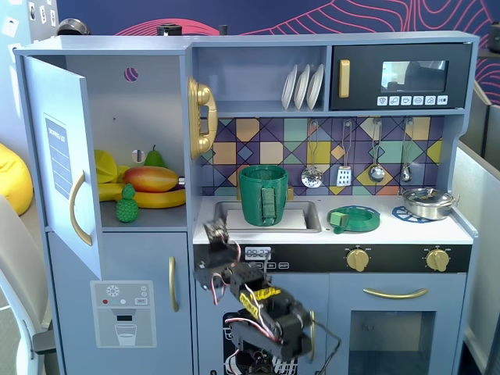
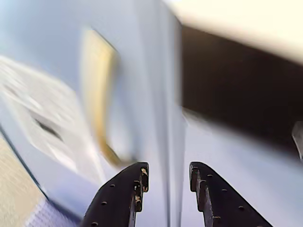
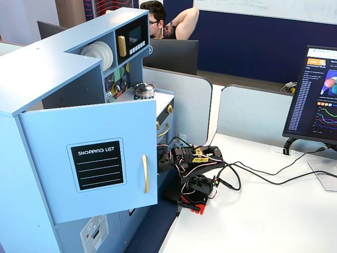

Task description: Pick up the green pineapple from the left cabinet and place it in the green recipient

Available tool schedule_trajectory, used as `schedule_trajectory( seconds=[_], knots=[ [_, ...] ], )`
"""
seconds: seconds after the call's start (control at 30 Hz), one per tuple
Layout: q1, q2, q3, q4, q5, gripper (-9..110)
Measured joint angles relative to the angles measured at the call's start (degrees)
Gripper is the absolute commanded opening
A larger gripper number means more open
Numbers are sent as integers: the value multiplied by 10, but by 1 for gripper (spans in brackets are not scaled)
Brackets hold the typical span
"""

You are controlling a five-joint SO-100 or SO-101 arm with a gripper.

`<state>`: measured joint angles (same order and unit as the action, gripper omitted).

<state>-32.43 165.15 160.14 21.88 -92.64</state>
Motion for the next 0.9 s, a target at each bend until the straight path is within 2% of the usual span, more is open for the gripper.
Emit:
schedule_trajectory(
  seconds=[0.1,0.37,0.9],
  knots=[
    [-7,-54,-59,-17,-11,10],
    [-51,-168,-198,-78,4,34],
    [-107,-346,-303,-237,6,40]
  ],
)
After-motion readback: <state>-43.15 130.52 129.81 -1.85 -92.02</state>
